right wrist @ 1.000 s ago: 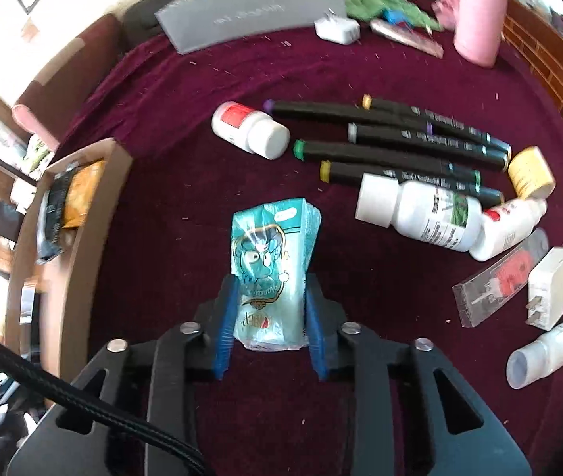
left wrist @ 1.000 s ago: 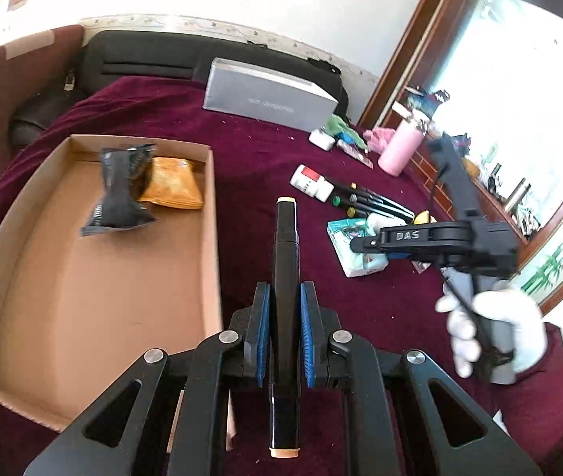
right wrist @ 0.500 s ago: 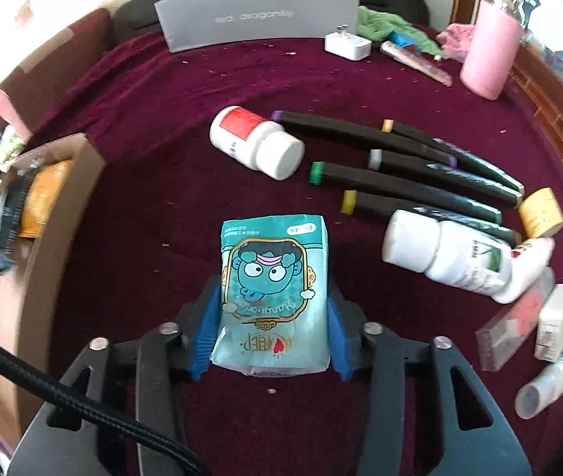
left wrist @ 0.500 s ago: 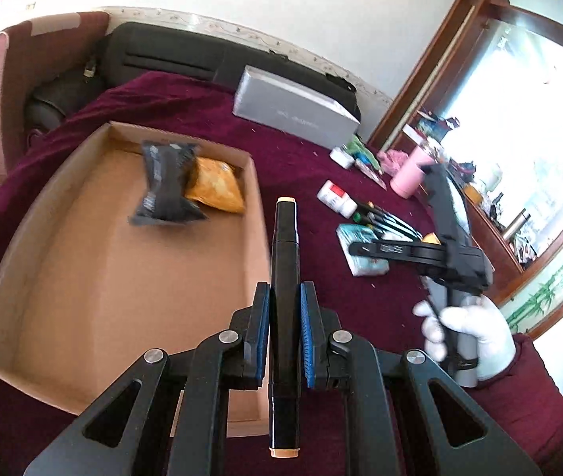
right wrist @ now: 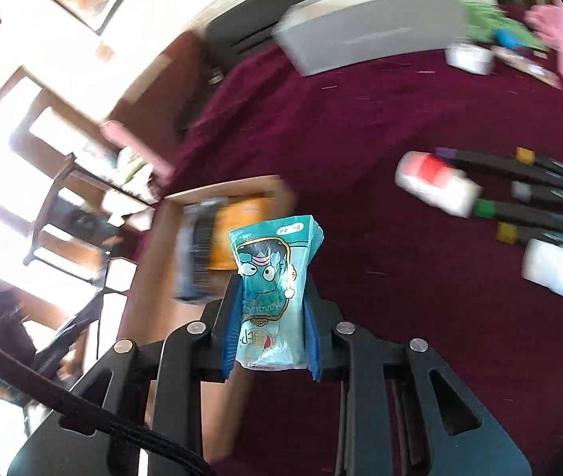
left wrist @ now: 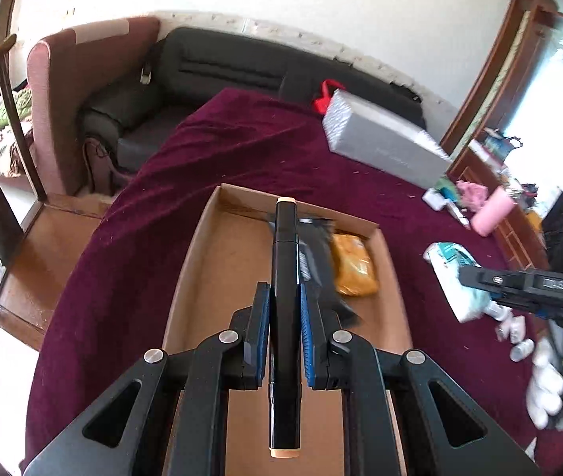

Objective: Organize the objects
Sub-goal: 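Carry marker and tissue pack into the tray and open both tools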

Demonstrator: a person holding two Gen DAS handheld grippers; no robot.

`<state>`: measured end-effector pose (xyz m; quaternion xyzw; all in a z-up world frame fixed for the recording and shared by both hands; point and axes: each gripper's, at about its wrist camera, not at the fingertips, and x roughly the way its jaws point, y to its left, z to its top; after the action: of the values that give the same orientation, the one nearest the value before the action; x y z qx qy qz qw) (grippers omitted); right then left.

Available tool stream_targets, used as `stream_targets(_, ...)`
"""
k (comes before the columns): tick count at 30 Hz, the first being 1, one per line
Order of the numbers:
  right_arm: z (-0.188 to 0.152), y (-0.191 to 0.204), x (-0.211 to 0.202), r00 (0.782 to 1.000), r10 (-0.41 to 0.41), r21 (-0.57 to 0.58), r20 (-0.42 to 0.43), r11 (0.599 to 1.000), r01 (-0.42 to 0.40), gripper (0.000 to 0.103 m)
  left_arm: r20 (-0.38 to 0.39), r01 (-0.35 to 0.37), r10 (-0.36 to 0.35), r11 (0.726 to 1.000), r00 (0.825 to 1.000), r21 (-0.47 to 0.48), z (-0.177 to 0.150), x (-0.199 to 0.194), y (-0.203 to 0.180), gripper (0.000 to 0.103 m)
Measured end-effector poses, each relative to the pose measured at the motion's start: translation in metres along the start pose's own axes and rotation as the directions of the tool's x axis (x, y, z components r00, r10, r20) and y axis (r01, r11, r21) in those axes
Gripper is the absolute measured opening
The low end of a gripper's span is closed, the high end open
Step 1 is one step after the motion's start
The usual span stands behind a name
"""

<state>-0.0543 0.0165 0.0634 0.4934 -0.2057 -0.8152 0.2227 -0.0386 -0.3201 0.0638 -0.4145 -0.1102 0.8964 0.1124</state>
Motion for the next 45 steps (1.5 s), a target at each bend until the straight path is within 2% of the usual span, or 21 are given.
stream_targets(3, 0.010, 0.035, 0.025, 0.998, 0.046, -0.022, -0.050, 0.999, -0.048, 0.025, -0.031, -0.049, 0.049, 0.999, 0.998, 0.012, 0.011, 0.029, 0.006, 0.011)
stream_targets(8, 0.021, 0.083, 0.082, 0.992, 0.042, -0.061, -0.119, 0.997, -0.050, 0.025, -0.090, -0.064, 0.060, 0.997, 0.994, -0.039, 0.012, 0.066, 0.026, 0.011)
stream_targets(15, 0.020, 0.107, 0.137, 0.988, -0.037, -0.122, -0.151, 0.992, 0.019, 0.026, -0.079, -0.003, -0.009, 0.989, 0.997, -0.148, 0.004, 0.068, 0.052, 0.012)
stream_targets(19, 0.020, 0.115, 0.150, 0.987, -0.087, -0.163, -0.134, 0.984, 0.065, 0.030, -0.046, 0.043, -0.055, 0.975, 0.997, -0.218, 0.001, 0.054, 0.063, 0.021)
stream_targets(23, 0.023, 0.122, 0.153, 0.986, -0.142, -0.222, -0.090, 0.968, 0.119, 0.037, -0.006, 0.081, -0.084, 0.968, 0.996, -0.236, -0.006, 0.034, 0.063, 0.022)
stream_targets(27, 0.025, 0.120, 0.143, 0.990, -0.131, -0.203, -0.057, 0.972, 0.117, 0.038, 0.024, 0.114, -0.111, 0.960, 0.993, -0.255, -0.016, 0.015, 0.065, 0.022)
stream_targets(30, 0.024, 0.124, 0.125, 0.990, -0.137, -0.203, 0.026, 0.969, 0.140, 0.042, 0.053, 0.127, -0.117, 0.956, 0.992, -0.266, -0.024, 0.000, 0.068, 0.024)
stream_targets(32, 0.021, 0.127, 0.118, 0.995, -0.097, -0.210, 0.028, 0.972, 0.101, 0.048, 0.072, 0.143, -0.128, 0.949, 0.989, -0.282, -0.029, -0.008, 0.070, 0.031)
stream_targets(35, 0.016, 0.130, 0.126, 0.998, -0.048, -0.211, -0.037, 0.977, 0.039, 0.051, 0.090, 0.168, -0.148, 0.941, 0.985, -0.294, -0.038, -0.019, 0.072, 0.031)
stream_targets(41, 0.008, 0.131, 0.167, 0.989, -0.052, -0.191, -0.139, 0.981, 0.025, 0.053, 0.121, 0.171, -0.142, 0.945, 0.982, -0.280, -0.051, -0.037, 0.067, 0.031)
stream_targets(45, 0.005, 0.130, 0.174, 0.979, 0.064, -0.143, -0.194, 0.985, -0.092, 0.053, 0.126, 0.187, -0.157, 0.941, 0.980, -0.282, -0.055, -0.039, 0.064, 0.031)
